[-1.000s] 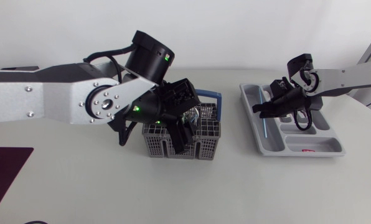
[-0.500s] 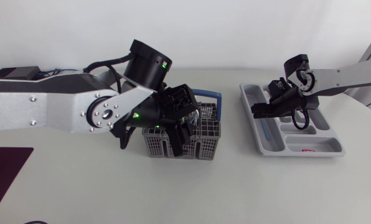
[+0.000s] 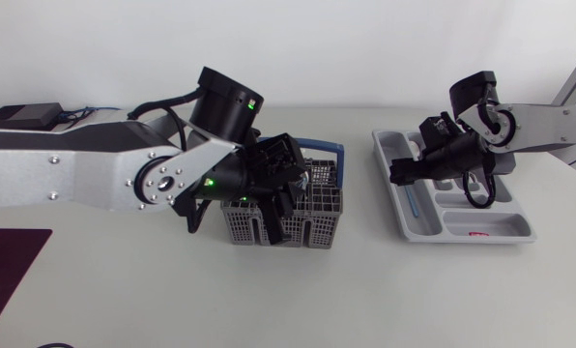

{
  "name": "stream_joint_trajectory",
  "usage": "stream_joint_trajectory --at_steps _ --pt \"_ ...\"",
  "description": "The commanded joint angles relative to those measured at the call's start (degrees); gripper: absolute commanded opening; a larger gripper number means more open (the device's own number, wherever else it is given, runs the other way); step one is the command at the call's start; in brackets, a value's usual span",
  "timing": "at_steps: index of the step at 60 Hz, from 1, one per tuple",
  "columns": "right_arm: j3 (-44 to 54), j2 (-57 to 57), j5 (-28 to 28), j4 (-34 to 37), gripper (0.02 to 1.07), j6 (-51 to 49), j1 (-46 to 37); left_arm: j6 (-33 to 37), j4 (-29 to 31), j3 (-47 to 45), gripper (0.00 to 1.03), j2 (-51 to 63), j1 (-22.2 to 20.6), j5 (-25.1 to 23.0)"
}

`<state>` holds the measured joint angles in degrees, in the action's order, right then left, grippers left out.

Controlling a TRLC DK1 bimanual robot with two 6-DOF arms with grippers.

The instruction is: Unload the cutlery basket into the drawer organizer.

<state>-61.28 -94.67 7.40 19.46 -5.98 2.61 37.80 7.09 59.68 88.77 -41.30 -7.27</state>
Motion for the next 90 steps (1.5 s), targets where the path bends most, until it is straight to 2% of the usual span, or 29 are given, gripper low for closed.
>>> stream_joint_trajectory --at_steps 1,10,13,28,55,74,83,90 --pt "2.39 2.04 -0.37 -0.13 0.89 0.35 0.82 1.40 -1.03 -1.32 0.30 -0.88 0.43 -0.73" --pt "4.76 5.38 -0.37 -0.13 0.89 0.26 2.40 1.31 -1.47 -1.32 0.22 -0.88 0.34 -0.82" --pt "5.90 6.96 -0.72 -0.04 0.89 0.26 3.54 1.22 -1.56 -1.41 0.16 -0.79 0.25 -0.91" --pt "10.30 14.69 -3.62 -0.22 0.89 0.18 8.29 1.22 -1.56 -1.94 0.15 -2.29 -0.27 -0.99" --pt "15.84 24.10 -4.41 -1.18 0.89 -0.97 12.42 0.26 -1.20 -3.08 0.14 -9.23 -0.80 -1.26" --pt "20.93 37.54 -3.27 -3.20 0.89 -3.95 22.09 -2.12 1.34 -1.58 0.14 -16.70 -2.38 -1.52" --pt "21.99 42.29 -2.04 -3.56 0.91 -4.57 24.19 -4.40 2.14 -0.79 0.14 -20.04 -3.35 -1.52" --pt "22.78 45.37 0.95 -3.99 0.92 -4.74 24.28 -7.57 2.49 -0.53 0.14 -22.59 -4.76 -2.22"
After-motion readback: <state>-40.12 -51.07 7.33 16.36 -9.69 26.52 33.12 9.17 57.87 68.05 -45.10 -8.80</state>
